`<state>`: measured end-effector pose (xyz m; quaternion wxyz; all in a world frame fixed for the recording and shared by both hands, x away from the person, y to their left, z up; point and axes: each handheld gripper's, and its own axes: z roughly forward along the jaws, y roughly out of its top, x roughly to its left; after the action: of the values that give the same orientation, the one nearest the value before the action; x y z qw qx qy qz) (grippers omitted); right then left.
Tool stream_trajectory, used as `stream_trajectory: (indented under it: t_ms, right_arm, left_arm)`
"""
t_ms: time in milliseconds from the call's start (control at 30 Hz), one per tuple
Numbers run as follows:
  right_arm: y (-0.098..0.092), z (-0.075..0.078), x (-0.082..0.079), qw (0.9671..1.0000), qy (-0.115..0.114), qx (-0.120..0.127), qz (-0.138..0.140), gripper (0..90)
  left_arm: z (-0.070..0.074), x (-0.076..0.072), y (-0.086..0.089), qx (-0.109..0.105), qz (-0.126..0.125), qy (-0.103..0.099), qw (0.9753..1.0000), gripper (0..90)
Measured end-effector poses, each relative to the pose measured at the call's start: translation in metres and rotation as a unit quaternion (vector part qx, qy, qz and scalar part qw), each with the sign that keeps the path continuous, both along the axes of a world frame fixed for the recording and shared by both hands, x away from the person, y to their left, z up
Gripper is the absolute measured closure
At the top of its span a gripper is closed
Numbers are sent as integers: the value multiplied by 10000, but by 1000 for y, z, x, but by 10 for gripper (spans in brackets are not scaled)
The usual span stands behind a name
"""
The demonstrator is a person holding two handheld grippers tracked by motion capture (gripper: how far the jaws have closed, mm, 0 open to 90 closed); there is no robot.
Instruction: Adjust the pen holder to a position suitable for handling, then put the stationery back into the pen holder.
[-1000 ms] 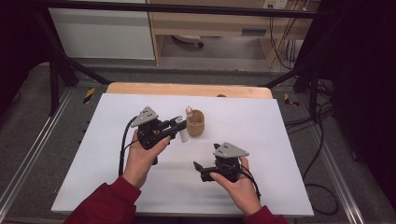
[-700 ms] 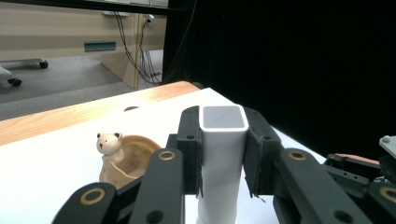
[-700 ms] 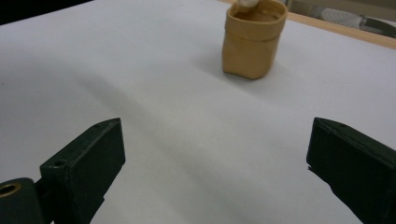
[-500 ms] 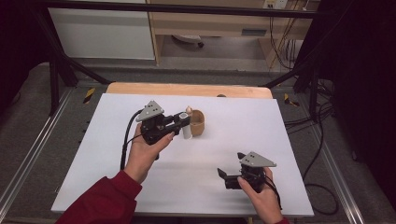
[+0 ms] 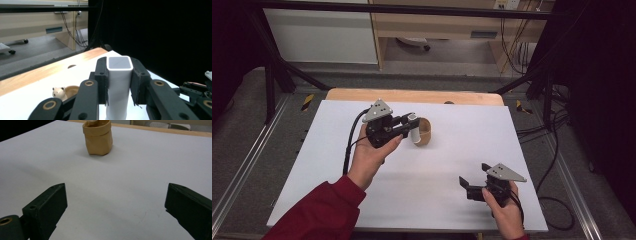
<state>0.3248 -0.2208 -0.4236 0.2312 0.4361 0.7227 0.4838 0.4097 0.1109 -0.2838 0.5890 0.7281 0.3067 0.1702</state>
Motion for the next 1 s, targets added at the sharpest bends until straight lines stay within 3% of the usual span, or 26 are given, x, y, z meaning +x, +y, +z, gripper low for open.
stream_trajectory:
  t_ms: [233,333,633,1000]
  right_arm:
    - [4,-2,0,9999,21,-127,22,45]
    - [5,-3,1,9998,18,-178,34,44]
    - [3,-3,2,9999,27,-160,19,43]
    - [4,-4,3,9998,47,-161,68,33]
  left_arm:
    - [8,11,-2,117,119,-91,9998,713]
    - [10,18,-4,102,170,-87,9998,712]
    - [22,36,-10,27,281,-327,9991,712]
    - [15,51,-18,101,447,-452,9979,712]
